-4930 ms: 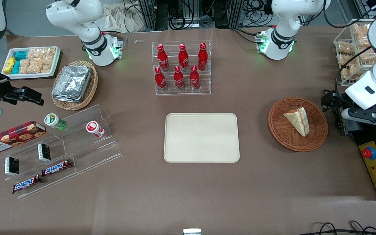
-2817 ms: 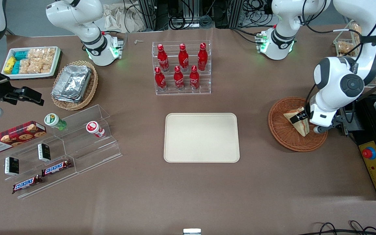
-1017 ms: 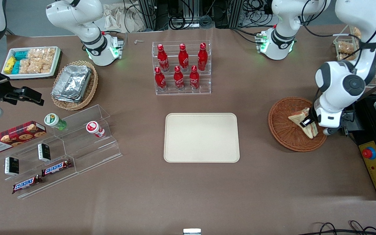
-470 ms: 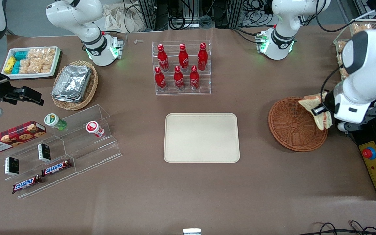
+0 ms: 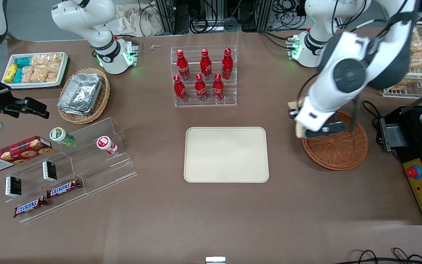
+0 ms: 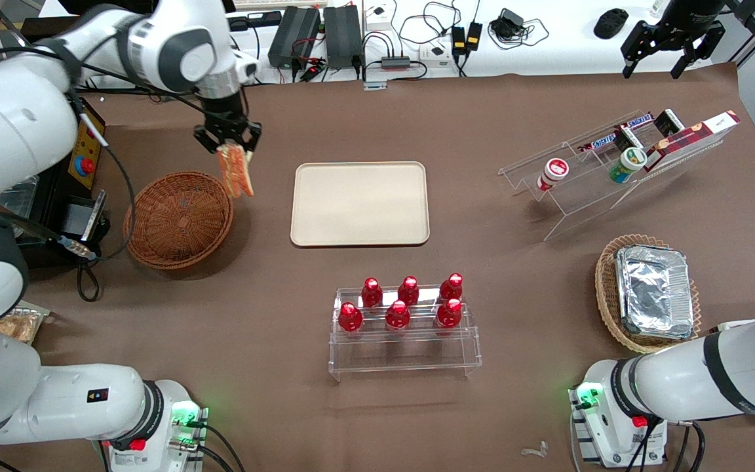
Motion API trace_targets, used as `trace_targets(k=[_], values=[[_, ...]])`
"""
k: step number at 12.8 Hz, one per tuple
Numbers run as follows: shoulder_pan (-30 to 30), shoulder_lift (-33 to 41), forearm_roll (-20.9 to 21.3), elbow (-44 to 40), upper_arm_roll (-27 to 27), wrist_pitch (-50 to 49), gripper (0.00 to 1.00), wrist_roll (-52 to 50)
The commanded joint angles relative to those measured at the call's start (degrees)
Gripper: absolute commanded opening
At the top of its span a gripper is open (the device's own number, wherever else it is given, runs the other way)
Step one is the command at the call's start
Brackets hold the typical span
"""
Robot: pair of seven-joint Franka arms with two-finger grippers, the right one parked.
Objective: Place sandwich from basket to tray
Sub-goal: 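Carry the sandwich over the cream tray and lower it onto it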
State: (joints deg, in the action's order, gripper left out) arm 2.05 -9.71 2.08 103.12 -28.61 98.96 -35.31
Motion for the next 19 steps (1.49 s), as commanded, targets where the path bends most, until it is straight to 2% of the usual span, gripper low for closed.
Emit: trace_targets(k=[1,5,7,8,13,16,19], values=[[-2.1,-5.4,-0.5,-0.7,-1.2,4.3,0.0,-2.6],[-4.5,-10.5,-0.4,4.6,-1.3,18.3,0.0,-3.7],[-7.7,-14.8,2.1,4.7,-0.9,23.3,0.0,-7.2],[-7.8,-16.8,4.8,4.5,-0.9,25.2,0.0,-7.9],[-7.3,-21.8,11.6,2.9,-0.9,29.3,0.0,-8.0],[-7.0,-24.6,14.1,-0.3,-0.4,30.0,0.0,-7.7],[-7.0,-28.1,18.8,-1.6,-0.3,30.8,0.0,-8.3]])
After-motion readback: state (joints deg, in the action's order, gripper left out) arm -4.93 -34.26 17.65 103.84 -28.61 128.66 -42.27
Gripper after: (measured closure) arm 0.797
